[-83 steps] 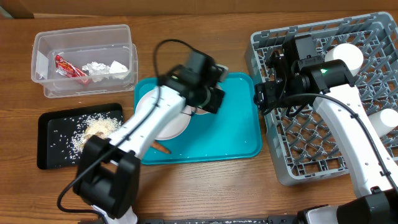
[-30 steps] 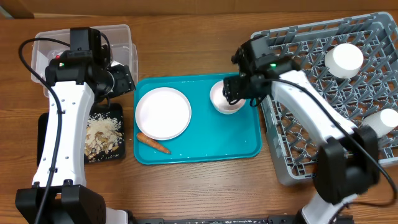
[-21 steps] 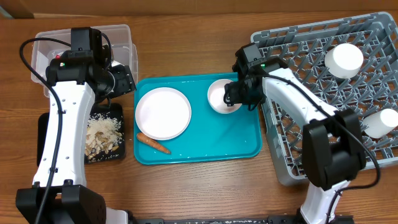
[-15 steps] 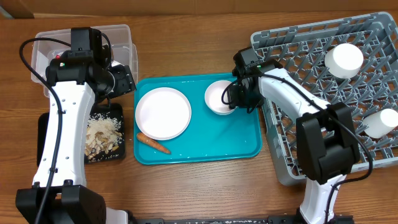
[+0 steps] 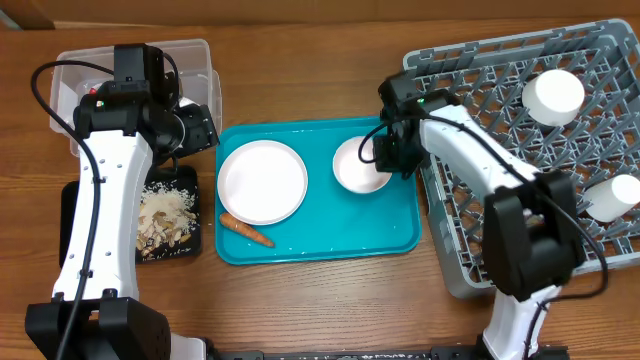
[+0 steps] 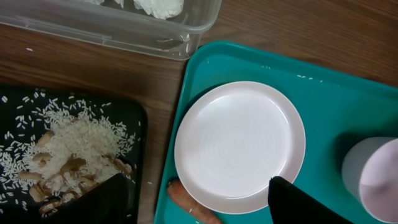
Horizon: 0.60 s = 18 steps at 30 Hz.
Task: Sort waste into correct bins and load items into the dishwasher
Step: 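Grasp the pink bowl on the tray with the right gripper and lift it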
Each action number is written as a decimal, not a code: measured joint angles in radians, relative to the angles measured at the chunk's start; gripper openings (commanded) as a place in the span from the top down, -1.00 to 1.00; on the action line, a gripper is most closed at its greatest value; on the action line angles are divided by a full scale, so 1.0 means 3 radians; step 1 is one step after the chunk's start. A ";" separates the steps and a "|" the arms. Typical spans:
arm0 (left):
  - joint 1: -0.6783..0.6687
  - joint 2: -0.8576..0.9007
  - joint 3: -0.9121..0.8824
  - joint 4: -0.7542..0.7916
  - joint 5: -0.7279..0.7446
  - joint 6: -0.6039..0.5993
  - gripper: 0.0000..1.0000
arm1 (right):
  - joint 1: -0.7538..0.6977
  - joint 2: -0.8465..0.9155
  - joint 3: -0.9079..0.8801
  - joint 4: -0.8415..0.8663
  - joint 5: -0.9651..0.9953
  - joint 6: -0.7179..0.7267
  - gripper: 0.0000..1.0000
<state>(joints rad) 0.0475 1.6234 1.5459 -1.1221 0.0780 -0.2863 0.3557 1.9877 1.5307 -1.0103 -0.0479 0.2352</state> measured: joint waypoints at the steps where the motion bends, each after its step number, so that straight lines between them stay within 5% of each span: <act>1: 0.0000 0.0000 0.0000 -0.0001 0.0000 0.0000 -0.48 | -0.0009 -0.0106 0.0053 -0.0005 0.0067 0.0000 0.92; 10: 0.0000 0.0000 0.0000 -0.0001 0.0000 0.0001 -0.48 | -0.0340 -0.1091 0.0370 0.0286 0.1581 -0.0130 0.92; 18: 0.0000 -0.0001 0.0000 -0.0001 0.0000 0.0001 -0.48 | -0.0926 -0.0804 0.0365 0.0604 0.3413 -0.0004 0.92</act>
<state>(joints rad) 0.0475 1.6230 1.5459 -1.1225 0.0780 -0.2859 0.0780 1.7466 1.6402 -0.8291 0.9760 0.2340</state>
